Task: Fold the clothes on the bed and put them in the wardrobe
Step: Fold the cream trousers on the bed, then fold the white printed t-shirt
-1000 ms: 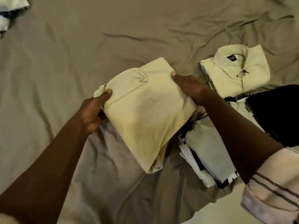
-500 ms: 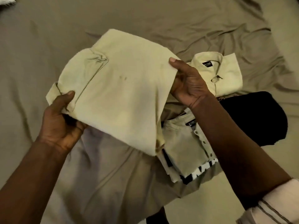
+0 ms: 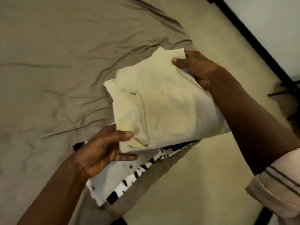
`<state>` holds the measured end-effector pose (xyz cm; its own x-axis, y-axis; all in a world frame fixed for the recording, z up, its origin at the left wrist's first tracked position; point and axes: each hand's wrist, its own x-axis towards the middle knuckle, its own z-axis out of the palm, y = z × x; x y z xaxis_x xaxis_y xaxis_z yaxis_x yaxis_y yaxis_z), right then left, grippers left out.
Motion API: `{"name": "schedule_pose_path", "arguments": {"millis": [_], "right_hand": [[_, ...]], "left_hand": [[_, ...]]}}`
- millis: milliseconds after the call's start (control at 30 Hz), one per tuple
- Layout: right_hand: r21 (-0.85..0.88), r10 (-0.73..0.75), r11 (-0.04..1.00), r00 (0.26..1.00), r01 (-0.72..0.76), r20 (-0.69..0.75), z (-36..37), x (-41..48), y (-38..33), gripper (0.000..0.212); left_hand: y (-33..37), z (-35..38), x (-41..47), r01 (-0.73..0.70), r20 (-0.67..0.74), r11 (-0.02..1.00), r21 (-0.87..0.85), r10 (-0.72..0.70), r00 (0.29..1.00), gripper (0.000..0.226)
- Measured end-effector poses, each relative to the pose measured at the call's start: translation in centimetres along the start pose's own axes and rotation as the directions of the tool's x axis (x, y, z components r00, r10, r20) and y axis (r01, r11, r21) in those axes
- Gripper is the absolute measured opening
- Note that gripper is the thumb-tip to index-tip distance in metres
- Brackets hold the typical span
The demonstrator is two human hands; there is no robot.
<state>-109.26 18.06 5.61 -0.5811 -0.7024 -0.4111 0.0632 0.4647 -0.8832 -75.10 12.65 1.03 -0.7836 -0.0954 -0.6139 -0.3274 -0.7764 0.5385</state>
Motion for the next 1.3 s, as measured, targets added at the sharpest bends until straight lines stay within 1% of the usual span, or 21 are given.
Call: {"name": "schedule_pose_path", "arguments": {"millis": [67, 133, 167, 267, 333, 367, 400, 467, 533, 600, 667, 700, 733, 767, 867, 900, 1000, 1067, 1133, 1233, 1300], "right_hand": [[-0.111, -0.029, 0.993, 0.999, 0.025, -0.034, -4.1, 0.5, 1.7, 0.025], [-0.206, -0.026, 0.979, 0.996, 0.009, -0.081, -6.5, 1.6, 4.5, 0.025], [-0.308, -0.007, 0.951, 0.993, -0.03, -0.119, -7.5, 2.2, 6.8, 0.027], [-0.575, 0.091, 0.786, 0.963, -0.225, -0.252, -6.7, 2.2, 14.4, 0.055], [-0.587, 0.144, 0.748, 0.939, -0.309, -0.311, -5.0, 1.5, 19.1, 0.062], [-0.582, 0.125, 0.743, 0.922, -0.331, -0.365, -4.3, 1.3, 20.0, 0.063], [-0.616, 0.059, 0.705, 0.895, -0.351, -0.443, -3.2, 1.1, 20.5, 0.063], [-0.731, -0.202, 0.593, 0.817, -0.336, -0.54, -1.2, 0.9, 19.4, 0.066], [-0.793, -0.426, 0.554, 0.732, -0.254, -0.532, 1.1, 0.0, 16.9, 0.064], [-0.808, -0.551, 0.587, 0.702, -0.059, -0.451, 5.9, -0.6, 14.5, 0.056], [-0.7, -0.571, 0.69, 0.735, 0.187, -0.366, 12.4, -1.0, 12.1, 0.048], [-0.616, -0.559, 0.737, 0.763, 0.278, -0.324, 15.2, -1.5, 11.4, 0.045], [-0.543, -0.555, 0.76, 0.79, 0.356, -0.259, 19.7, -1.4, 10.4, 0.043], [-0.496, -0.53, 0.782, 0.822, 0.377, -0.21, 22.3, -1.8, 10.2, 0.042], [-0.352, -0.4, 0.857, 0.916, 0.376, 0.004, 34.5, -2.2, 8.8, 0.04], [-0.318, -0.359, 0.87, 0.926, 0.376, 0.113, 39.9, -2.4, 8.3, 0.037], [-0.282, -0.255, 0.888, 0.899, 0.363, 0.357, 51.3, -3.2, 7.4, 0.035], [-0.301, -0.211, 0.876, 0.861, 0.376, 0.463, 58.5, -3.1, 6.8, 0.034], [-0.316, -0.21, 0.848, 0.817, 0.426, 0.537, 63.8, -2.6, 6.1, 0.033], [-0.351, -0.286, 0.742, 0.744, 0.571, 0.604, 73.2, 0.1, 4.1, 0.033], [-0.362, -0.385, 0.62, 0.672, 0.696, 0.632, 78.7, 2.5, 2.4, 0.037]], "left_hand": [[-1.6, 4.0, 3.7, 0.081, -0.027, 0.994, 0.068, -0.079, 0.997, 0.065], [-4.3, 7.5, 6.6, 0.104, -0.094, 0.994, 0.042, -0.1, 0.991, 0.063], [-5.9, 9.2, 8.0, 0.109, -0.14, 0.994, 0.0, -0.108, 0.984, 0.06], [-8.8, 12.1, 9.9, 0.159, -0.301, 0.983, -0.093, -0.18, 0.936, 0.046], [-9.7, 12.2, 10.7, 0.179, -0.314, 0.981, -0.074, -0.194, 0.93, 0.044], [-9.8, 11.8, 10.9, 0.184, -0.302, 0.981, -0.062, -0.194, 0.933, 0.041], [-9.9, 11.1, 11.0, 0.192, -0.271, 0.98, -0.048, -0.198, 0.942, 0.037], [-9.6, 9.3, 10.1, 0.168, -0.21, 0.983, 0.077, -0.148, 0.966, 0.028], [-9.1, 7.1, 8.3, 0.06, -0.164, 0.938, 0.341, -0.004, 0.986, 0.031], [-7.8, 3.3, 4.8, -0.109, -0.114, 0.813, 0.572, 0.21, 0.971, 0.048], [-6.1, -1.6, 0.2, -0.282, -0.11, 0.673, 0.684, 0.478, 0.872, 0.05], [-5.7, -4.1, -1.8, -0.312, -0.142, 0.604, 0.733, 0.584, 0.799, 0.047], [-5.1, -7.9, -4.3, -0.284, -0.207, 0.544, 0.789, 0.672, 0.711, 0.045], [-4.9, -10.7, -5.7, -0.236, -0.264, 0.517, 0.823, 0.716, 0.647, 0.044], [-4.9, -23.4, -11.7, 0.005, -0.446, 0.483, 0.876, 0.805, 0.392, 0.045], [-5.5, -28.3, -14.6, 0.107, -0.499, 0.491, 0.865, 0.811, 0.306, 0.049], [-6.3, -39.2, -20.3, 0.304, -0.62, 0.562, 0.769, 0.772, 0.142, 0.062], [-5.8, -45.9, -23.2, 0.364, -0.65, 0.589, 0.722, 0.757, 0.064, 0.067], [-4.5, -51.0, -24.9, 0.424, -0.642, 0.572, 0.702, 0.766, 0.031, 0.069], [-3.4, -58.3, -26.9, 0.515, -0.66, 0.556, 0.653, 0.751, 0.026, 0.073], [-3.7, -61.6, -26.9, 0.591, -0.695, 0.526, 0.611, 0.715, 0.082, 0.082]]}}
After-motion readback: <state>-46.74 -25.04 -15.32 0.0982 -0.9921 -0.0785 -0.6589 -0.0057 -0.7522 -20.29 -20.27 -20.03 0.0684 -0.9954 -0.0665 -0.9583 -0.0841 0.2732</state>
